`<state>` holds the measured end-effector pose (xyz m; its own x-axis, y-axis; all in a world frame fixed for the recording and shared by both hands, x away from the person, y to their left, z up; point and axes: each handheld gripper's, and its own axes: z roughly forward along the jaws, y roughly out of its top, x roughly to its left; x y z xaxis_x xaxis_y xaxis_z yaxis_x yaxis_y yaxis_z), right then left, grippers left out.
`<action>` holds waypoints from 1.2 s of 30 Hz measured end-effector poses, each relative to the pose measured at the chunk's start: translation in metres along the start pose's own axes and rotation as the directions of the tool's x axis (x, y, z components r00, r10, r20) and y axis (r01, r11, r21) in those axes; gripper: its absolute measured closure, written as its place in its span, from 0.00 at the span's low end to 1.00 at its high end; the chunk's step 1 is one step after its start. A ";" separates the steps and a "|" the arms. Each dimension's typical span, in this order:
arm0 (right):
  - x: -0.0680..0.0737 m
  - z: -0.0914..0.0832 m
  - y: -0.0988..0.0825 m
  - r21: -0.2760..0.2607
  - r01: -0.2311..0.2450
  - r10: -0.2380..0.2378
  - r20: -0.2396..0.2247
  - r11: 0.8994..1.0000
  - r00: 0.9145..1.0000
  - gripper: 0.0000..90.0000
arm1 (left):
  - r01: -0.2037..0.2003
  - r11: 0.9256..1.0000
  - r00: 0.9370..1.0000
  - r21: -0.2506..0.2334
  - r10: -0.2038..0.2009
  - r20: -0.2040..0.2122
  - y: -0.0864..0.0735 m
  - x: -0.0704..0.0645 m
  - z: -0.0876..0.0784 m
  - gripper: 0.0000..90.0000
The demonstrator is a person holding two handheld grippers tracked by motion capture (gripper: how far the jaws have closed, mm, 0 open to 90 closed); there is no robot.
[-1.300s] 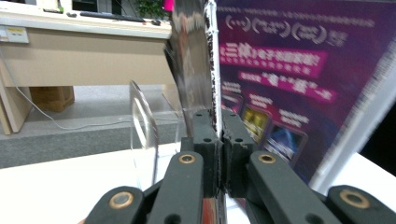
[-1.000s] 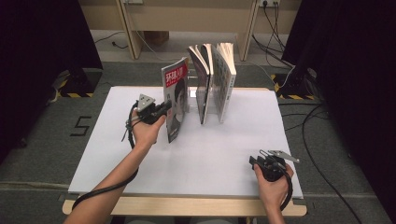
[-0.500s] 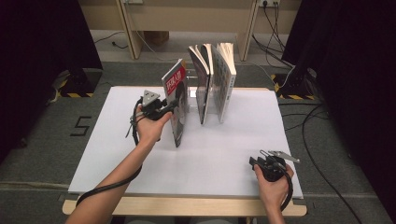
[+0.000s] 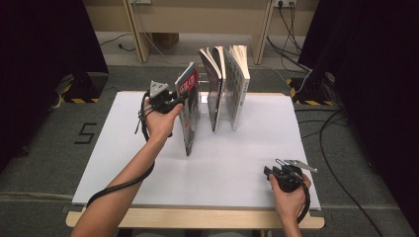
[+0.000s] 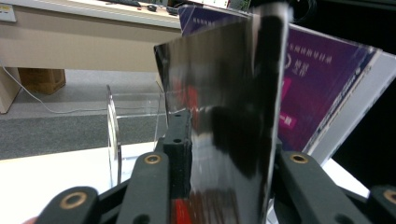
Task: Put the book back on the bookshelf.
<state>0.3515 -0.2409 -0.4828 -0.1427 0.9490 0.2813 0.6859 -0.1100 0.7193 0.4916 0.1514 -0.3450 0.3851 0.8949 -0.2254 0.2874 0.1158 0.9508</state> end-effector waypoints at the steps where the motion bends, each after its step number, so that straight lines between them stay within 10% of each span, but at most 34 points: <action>1: 0.000 0.000 0.000 0.001 0.002 -0.002 0.002 1.000 1.000 0.67 | 0.000 1.000 1.000 0.000 0.000 0.000 0.000 0.000 0.000 0.73; 24: -0.001 0.000 -0.001 -0.005 -0.005 0.005 -0.003 1.000 1.000 0.66 | 0.087 0.989 0.996 0.117 -0.086 -0.016 0.015 0.003 -0.004 0.95; 36: 0.000 0.000 -0.001 0.001 -0.008 0.008 -0.004 1.000 1.000 0.66 | 0.058 0.992 0.998 0.109 -0.059 0.011 0.014 0.001 -0.012 0.96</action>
<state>0.3508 -0.2403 -0.4835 -0.1399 0.9469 0.2894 0.6878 -0.1174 0.7164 0.4852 0.1595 -0.3295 0.3772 0.8815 -0.2839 0.4033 0.1195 0.9072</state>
